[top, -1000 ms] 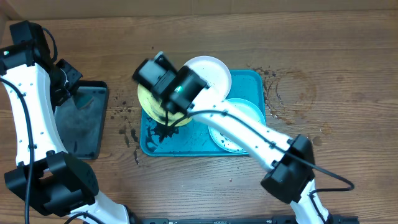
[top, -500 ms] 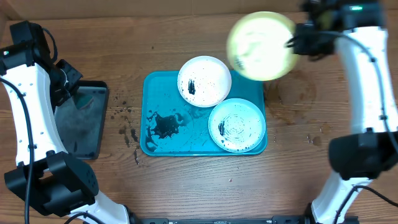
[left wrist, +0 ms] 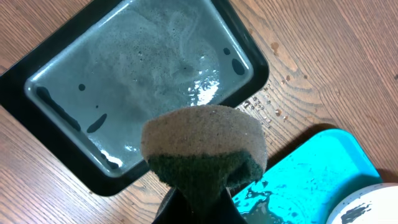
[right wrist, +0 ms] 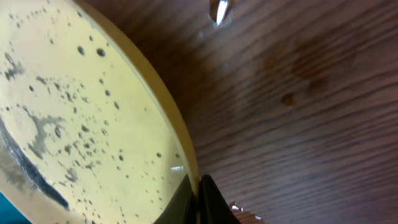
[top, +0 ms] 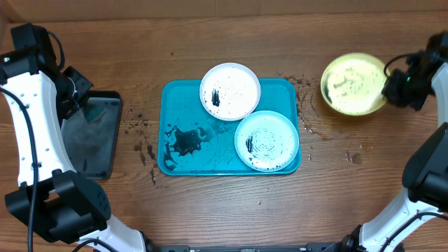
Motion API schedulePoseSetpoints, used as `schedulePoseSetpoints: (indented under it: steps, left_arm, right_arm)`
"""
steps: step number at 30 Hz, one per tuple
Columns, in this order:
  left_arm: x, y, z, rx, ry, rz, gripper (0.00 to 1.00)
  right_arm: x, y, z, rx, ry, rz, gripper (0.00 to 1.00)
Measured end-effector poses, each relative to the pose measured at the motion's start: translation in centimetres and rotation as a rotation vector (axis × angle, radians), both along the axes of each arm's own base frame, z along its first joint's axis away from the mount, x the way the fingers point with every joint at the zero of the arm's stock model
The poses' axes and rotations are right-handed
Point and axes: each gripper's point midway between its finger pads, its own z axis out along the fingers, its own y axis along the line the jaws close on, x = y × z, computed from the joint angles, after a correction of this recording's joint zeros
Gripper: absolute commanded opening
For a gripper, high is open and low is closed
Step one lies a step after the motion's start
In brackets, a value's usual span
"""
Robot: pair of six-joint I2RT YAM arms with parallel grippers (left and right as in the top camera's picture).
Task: Clean dirty plates on tray and stack at the side
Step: 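Carry the yellow plate right and set it on the table, then release the yellow plate and move the right gripper to the white plate's rim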
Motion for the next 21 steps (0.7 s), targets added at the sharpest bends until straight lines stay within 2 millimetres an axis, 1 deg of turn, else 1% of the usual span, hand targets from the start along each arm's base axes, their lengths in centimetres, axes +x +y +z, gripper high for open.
schedulePoseSetpoints:
  steps: [3,4,5,6,7,9,11,12,15,16,18,21]
  left_arm:
    - [0.0,-0.1,0.0,-0.004,-0.002,-0.001,0.04]
    - [0.1,-0.1,0.0,-0.004,-0.003,-0.001,0.04]
    - [0.1,-0.1,0.0,-0.004,-0.003,-0.001,0.04]
    - [0.1,-0.1,0.0,-0.004,-0.003,-0.001,0.04]
    - [0.1,-0.1,0.0,-0.004,-0.003,-0.001,0.04]
    - [0.1,-0.1,0.0,-0.004,-0.003,-0.001,0.04]
    - [0.1,-0.1,0.0,-0.004,-0.003,-0.001,0.04]
    - [0.1,-0.1,0.0,-0.004,-0.003,-0.001,0.04]
    - [0.1,-0.1,0.0,-0.004,-0.004,-0.001,0.04]
    - [0.1,-0.1,0.0,-0.003,-0.005,-0.001,0.04]
    - [0.3,-0.1,0.1,-0.005,-0.012,-0.002,0.04]
    - [0.6,-0.4,0.1,-0.02,-0.026,-0.011,0.04]
  right_arm:
    - [-0.8,0.8,-2.1,0.015,0.024,0.007,0.04]
    - [-0.8,0.9,-2.3,0.018,0.027,0.007,0.06]
    - [-1.0,1.2,-2.6,0.023,0.03,0.011,0.21]
    - [-1.0,1.4,-2.7,0.025,0.032,0.013,0.47]
    - [-1.0,1.4,-2.7,0.029,0.032,0.008,0.56]
    - [-0.9,1.7,-2.7,0.039,0.029,0.01,0.58]
    - [-0.7,2.2,-2.6,0.068,0.017,0.018,0.58]
    - [-0.6,2.7,-2.5,0.093,0.009,0.023,0.56]
    - [0.1,5.0,-1.8,0.194,-0.036,0.076,0.56]
    - [0.4,6.1,-1.6,0.228,-0.053,0.101,0.56]
    - [1.3,9.1,-1.0,0.283,-0.086,0.176,0.58]
    - [2.8,13.3,-0.3,0.3,-0.138,0.29,0.58]
